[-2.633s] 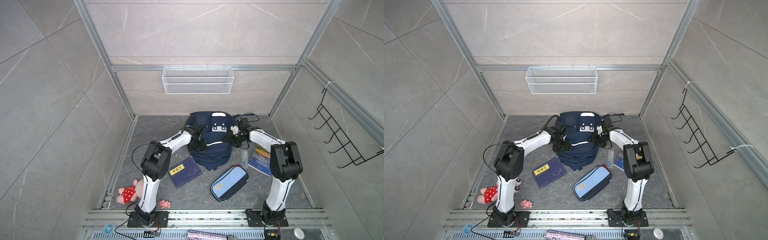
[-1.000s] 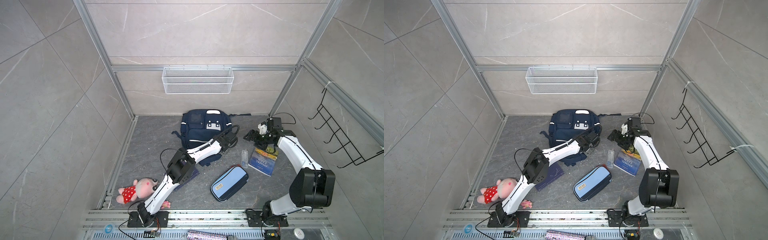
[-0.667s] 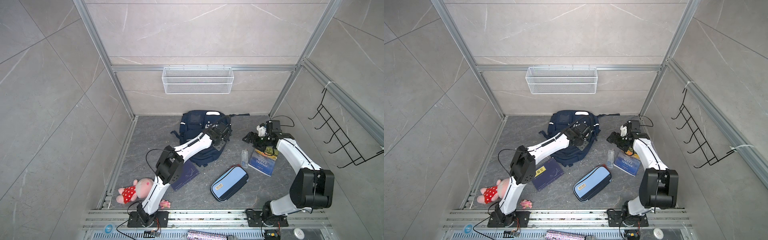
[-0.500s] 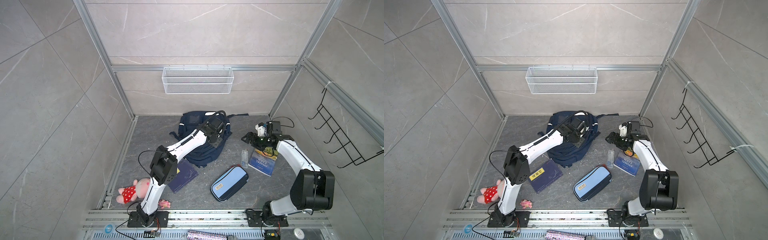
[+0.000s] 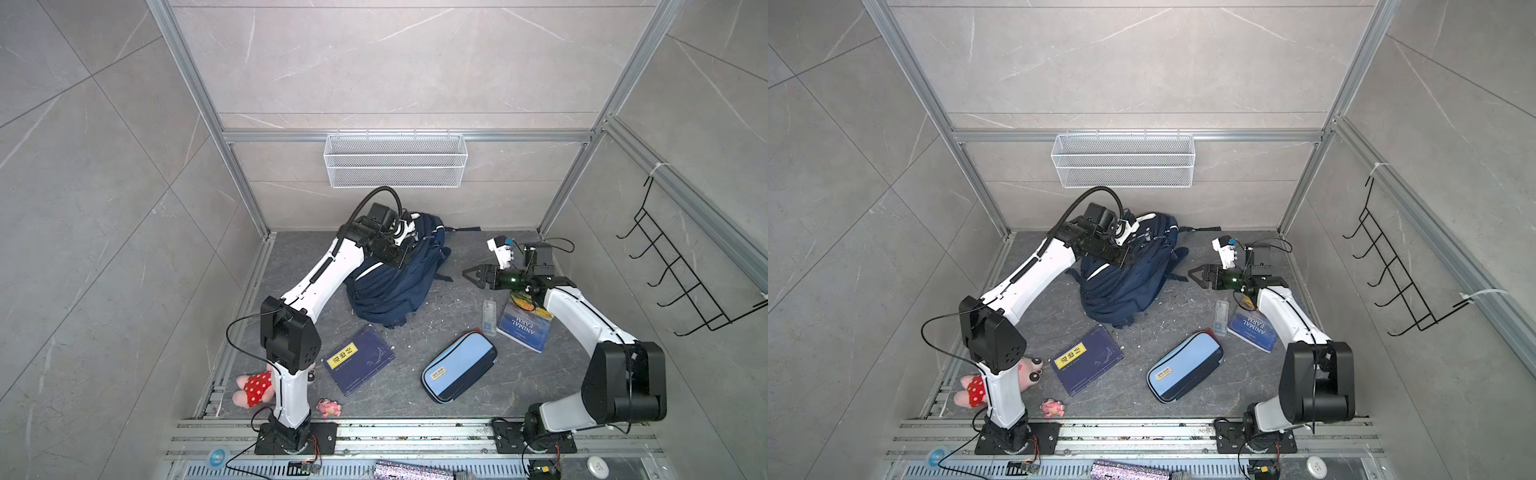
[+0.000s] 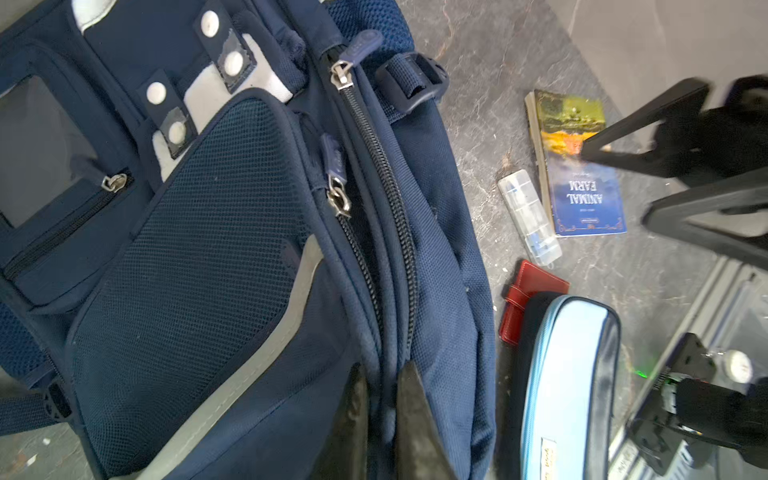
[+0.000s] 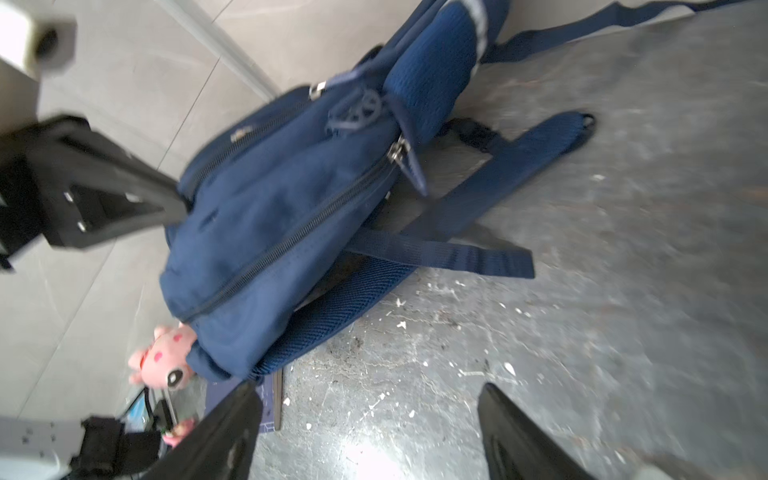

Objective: Pack the student bag
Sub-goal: 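Hold the backpack with the left gripper while the right gripper reaches to its zipper pulls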

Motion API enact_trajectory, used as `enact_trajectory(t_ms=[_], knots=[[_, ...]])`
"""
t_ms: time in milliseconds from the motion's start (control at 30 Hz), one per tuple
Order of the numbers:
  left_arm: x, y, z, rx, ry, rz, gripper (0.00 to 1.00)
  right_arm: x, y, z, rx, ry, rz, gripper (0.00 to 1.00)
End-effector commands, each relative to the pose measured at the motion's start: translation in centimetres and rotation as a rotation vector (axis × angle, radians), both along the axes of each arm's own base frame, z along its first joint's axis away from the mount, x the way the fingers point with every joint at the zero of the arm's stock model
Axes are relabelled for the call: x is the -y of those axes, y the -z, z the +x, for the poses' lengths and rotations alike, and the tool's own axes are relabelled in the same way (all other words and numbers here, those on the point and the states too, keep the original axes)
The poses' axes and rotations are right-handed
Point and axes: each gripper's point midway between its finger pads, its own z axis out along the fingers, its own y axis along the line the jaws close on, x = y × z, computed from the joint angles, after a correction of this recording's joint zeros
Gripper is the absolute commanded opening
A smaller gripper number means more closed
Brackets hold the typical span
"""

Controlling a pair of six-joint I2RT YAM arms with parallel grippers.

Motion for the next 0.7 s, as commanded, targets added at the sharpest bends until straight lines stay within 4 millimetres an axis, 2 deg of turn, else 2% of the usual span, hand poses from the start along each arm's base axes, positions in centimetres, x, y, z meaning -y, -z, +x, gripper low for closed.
enact_trajectory(t_ms=[0, 67, 133, 267, 367, 667], knots=[[0.7, -7.7, -3.2, 0.109, 0.118, -0.171, 0.00, -2.1, -0.8, 0.4, 0.081, -0.123, -0.027, 0.71], [0.4, -8.3, -3.9, 0.102, 0.126, -0.194, 0.00, -3.3, -0.6, 0.5, 0.083, -0.168, -0.034, 0.67], [0.2, -8.9, -4.6, 0.092, 0.138, -0.223, 0.00, -4.6, -0.1, 0.7, 0.088, -0.207, -0.046, 0.67], [-0.3, -9.0, -5.4, 0.064, 0.151, -0.230, 0.00, -6.4, 1.4, 1.3, 0.077, -0.246, -0.079, 0.63], [-0.6, -8.8, -5.8, 0.048, 0.158, -0.218, 0.00, -6.8, 1.6, 2.4, 0.093, -0.235, -0.089, 0.51], [-0.7, -9.2, -6.8, 0.003, 0.207, -0.217, 0.00, -6.8, 1.9, 4.2, 0.123, -0.216, -0.126, 0.45]])
